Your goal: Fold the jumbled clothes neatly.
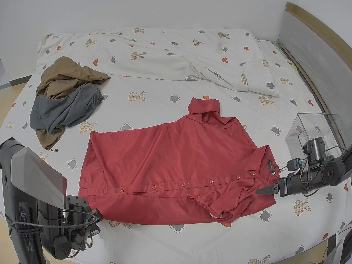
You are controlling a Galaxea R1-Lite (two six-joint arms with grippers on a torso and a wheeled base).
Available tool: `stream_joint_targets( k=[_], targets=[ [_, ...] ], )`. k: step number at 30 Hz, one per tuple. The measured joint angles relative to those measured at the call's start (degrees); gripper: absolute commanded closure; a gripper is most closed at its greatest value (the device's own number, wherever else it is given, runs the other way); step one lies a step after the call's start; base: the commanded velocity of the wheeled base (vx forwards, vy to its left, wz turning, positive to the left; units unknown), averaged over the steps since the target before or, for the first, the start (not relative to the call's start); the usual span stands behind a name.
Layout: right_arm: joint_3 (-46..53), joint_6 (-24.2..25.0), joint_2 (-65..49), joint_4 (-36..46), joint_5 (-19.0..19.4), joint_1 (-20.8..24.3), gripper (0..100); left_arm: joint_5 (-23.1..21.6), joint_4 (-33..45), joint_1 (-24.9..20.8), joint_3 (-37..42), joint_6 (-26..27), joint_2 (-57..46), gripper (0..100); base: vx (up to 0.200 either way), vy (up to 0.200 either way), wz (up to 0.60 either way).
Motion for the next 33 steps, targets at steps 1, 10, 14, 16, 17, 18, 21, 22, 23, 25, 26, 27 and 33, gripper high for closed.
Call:
stream_joint_targets(
  k=[1, 10, 14, 16, 17, 18, 21, 22, 23, 25, 26, 27, 33],
  targets=[
    [-0.3, 0.0, 0.8, 0.0, 0.0, -0.1, 0, 0.0, 0.0, 0.0, 0.0, 0.0, 0.0, 100, 0.0, 0.0, 0.0],
    [-4.5, 0.0, 7.0, -0.1, -0.1, -0.8, 0, 0.0, 0.0, 0.0, 0.0, 0.0, -0.1, 100, 0.0, 0.0, 0.0],
    [-6.1, 0.1, 8.2, -0.1, -0.1, -0.8, 0, 0.0, 0.0, 0.1, 0.0, 0.0, -0.1, 100, 0.0, 0.0, 0.0],
    [-6.7, 0.1, 8.7, -0.1, -0.1, -0.7, 0, 0.0, 0.0, 0.1, 0.0, 0.0, -0.1, 100, 0.0, 0.0, 0.0],
    [-6.9, 0.1, 8.9, -0.1, -0.1, -0.6, 0, 0.0, 0.0, 0.1, 0.0, 0.0, -0.1, 100, 0.0, 0.0, 0.0],
    [-7.3, 0.1, 9.0, 0.0, -0.1, -0.6, 0, 0.0, 0.0, 0.1, 0.0, -0.1, -0.1, 100, 0.0, 0.0, 0.0],
    [-8.0, 0.2, 9.7, 0.0, 0.2, -0.3, 0, 0.0, 0.0, 0.1, 0.0, -0.1, -0.1, 100, 0.0, 0.0, 0.0],
    [-8.4, 0.2, 10.1, 0.0, 0.3, -0.1, 0, 0.0, 0.0, 0.1, 0.0, -0.1, -0.1, 100, 0.0, 0.0, 0.0],
    [-8.7, 0.3, 10.3, 0.0, 0.4, 0.0, 0, 0.0, 0.0, 0.1, 0.0, -0.1, -0.1, 100, 0.0, 0.0, 0.0],
    [-8.9, 0.3, 10.8, 0.0, 0.5, 0.2, 0, 0.0, 0.0, 0.1, 0.0, -0.1, -0.1, 100, 0.0, 0.0, 0.0],
    [-9.0, 0.3, 11.1, 0.0, 0.6, 0.5, 0, 0.0, 0.0, 0.1, 0.0, -0.2, -0.1, 100, 0.0, 0.0, 0.0],
    [-9.1, 0.3, 11.3, 0.1, 0.8, 0.8, 0, 0.0, 0.0, 0.1, 0.0, -0.2, -0.1, 100, 0.0, 0.0, 0.0],
    [-9.3, 0.7, 11.9, 0.4, 4.0, 1.7, 0, 0.0, 0.0, 0.2, 0.0, -0.2, -0.1, 100, 0.0, 0.0, 0.0]
  ],
)
